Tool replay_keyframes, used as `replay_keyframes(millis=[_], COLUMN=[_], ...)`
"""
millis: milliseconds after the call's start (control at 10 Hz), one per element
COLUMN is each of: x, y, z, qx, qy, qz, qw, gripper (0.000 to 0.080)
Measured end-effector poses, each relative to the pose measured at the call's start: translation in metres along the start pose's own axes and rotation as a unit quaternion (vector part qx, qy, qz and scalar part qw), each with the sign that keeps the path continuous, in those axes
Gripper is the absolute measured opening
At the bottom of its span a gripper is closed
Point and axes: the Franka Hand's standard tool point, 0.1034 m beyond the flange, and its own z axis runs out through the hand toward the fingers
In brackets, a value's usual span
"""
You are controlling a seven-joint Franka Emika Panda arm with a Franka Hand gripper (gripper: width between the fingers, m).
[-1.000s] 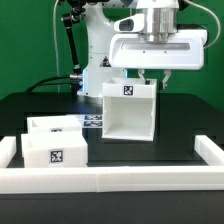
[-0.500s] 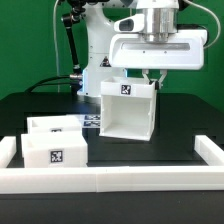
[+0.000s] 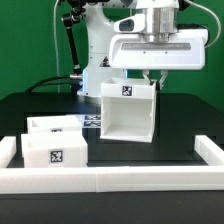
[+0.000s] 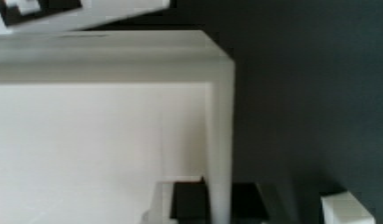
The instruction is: Assemble drawer
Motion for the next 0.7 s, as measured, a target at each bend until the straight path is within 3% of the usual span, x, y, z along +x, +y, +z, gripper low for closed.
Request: replay_keyframes(millis=[500, 700], x=[0.063, 0.066], y=[-0.021, -0.021], z=[0.001, 0.000], qx=[0.022, 0.024], qy=[0.027, 0.029], qz=[-0.041, -0.054], qw=[0.999, 0.998], gripper=[0.0038, 0.0038])
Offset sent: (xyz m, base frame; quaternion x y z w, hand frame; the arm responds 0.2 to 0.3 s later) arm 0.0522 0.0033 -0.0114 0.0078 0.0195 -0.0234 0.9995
